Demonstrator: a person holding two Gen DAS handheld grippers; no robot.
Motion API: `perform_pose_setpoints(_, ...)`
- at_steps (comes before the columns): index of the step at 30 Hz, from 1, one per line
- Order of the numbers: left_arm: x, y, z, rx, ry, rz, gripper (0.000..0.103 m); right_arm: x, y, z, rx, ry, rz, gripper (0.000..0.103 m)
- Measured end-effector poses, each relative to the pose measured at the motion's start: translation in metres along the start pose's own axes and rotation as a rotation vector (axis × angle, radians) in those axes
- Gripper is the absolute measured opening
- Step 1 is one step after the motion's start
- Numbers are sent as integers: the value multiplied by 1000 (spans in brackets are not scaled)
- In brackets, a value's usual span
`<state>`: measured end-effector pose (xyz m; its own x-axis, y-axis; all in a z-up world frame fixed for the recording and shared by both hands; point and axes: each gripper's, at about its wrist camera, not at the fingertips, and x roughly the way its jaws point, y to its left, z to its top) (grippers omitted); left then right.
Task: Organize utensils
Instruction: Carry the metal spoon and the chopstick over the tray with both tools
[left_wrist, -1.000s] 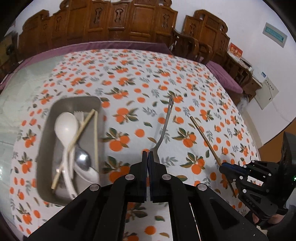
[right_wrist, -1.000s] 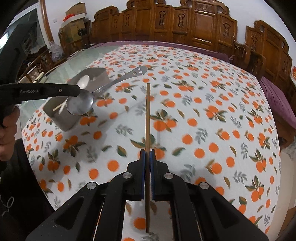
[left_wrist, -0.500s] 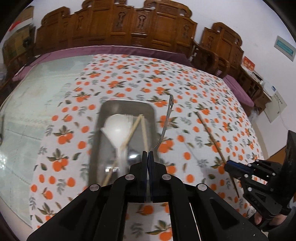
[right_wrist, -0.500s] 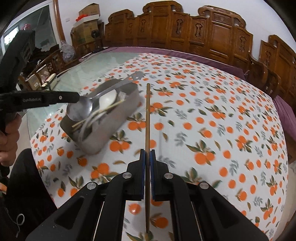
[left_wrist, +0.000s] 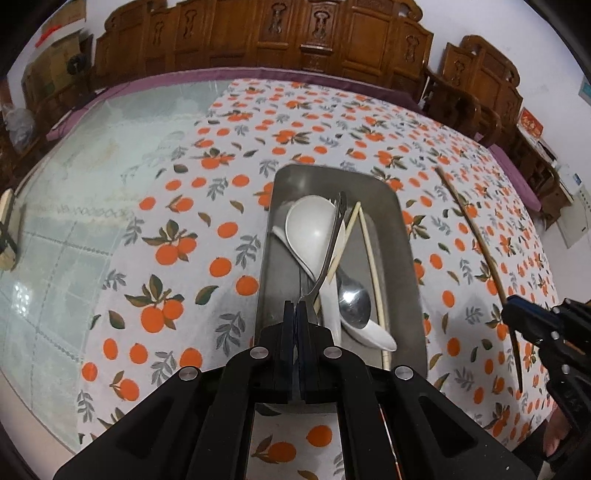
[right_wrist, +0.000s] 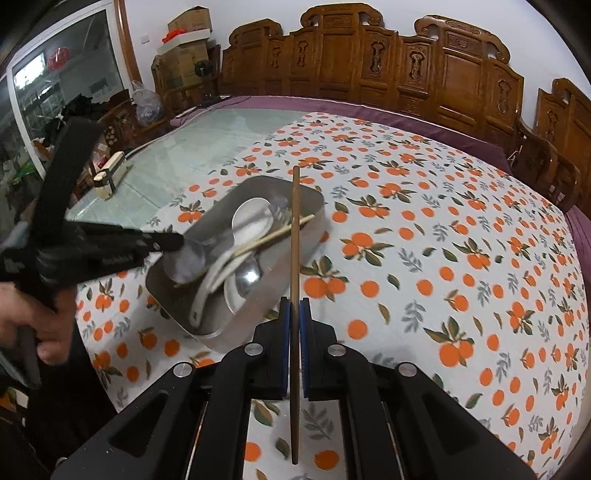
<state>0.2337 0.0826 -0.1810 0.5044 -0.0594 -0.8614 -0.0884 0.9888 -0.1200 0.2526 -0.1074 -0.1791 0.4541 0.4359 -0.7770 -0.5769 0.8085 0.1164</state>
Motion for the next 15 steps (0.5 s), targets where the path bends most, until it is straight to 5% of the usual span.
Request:
perform_pose_setpoints(8,8,-5,1,23,15,-15,3,20,12,15,48,22,44,6)
perform_pose_setpoints(15,-14,6,2,13,-31,-37,16,39,27,27,78,35,75,6)
